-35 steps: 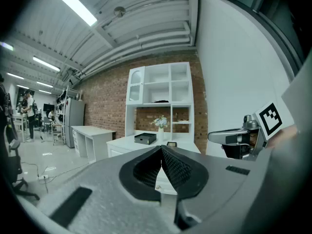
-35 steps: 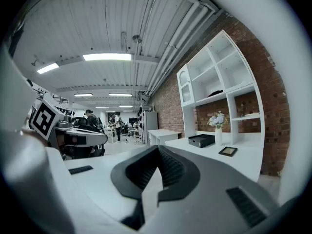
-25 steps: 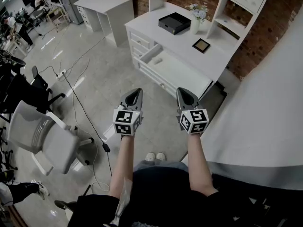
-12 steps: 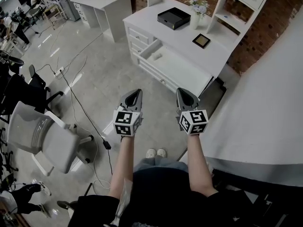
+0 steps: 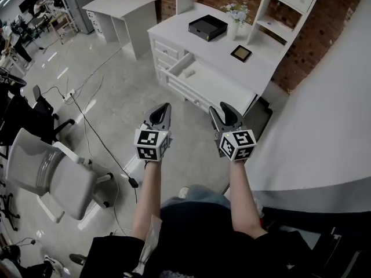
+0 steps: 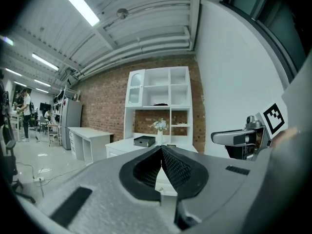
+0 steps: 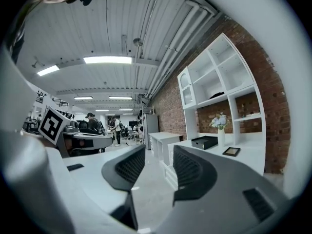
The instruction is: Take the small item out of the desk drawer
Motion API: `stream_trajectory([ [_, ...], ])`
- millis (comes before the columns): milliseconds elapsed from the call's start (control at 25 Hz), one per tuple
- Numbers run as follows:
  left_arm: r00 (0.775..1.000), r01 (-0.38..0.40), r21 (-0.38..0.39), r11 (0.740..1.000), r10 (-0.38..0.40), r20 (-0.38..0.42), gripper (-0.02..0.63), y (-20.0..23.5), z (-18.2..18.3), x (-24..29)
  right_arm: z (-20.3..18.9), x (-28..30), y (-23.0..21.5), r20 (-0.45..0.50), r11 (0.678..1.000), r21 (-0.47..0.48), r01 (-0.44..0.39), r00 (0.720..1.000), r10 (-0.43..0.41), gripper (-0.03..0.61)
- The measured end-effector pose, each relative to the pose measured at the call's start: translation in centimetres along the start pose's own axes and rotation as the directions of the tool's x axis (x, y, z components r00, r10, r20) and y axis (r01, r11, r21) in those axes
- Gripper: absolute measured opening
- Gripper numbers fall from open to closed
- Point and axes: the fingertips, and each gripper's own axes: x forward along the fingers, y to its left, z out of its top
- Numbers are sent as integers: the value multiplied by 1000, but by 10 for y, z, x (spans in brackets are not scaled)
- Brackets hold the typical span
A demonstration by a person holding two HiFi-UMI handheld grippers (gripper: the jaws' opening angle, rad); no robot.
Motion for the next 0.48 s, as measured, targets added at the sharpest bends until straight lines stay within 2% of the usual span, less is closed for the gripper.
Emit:
stream_trajectory([
  [200,999,-11,16,1000,10,42,9,10,20,-9,18,-4,5,29,1000,-19,8,1000,-8,178],
  [480,999,-24,5,1000,24,46,9,23,20,-3,21,2,-8,28,999,-20,38,999,-38,183],
])
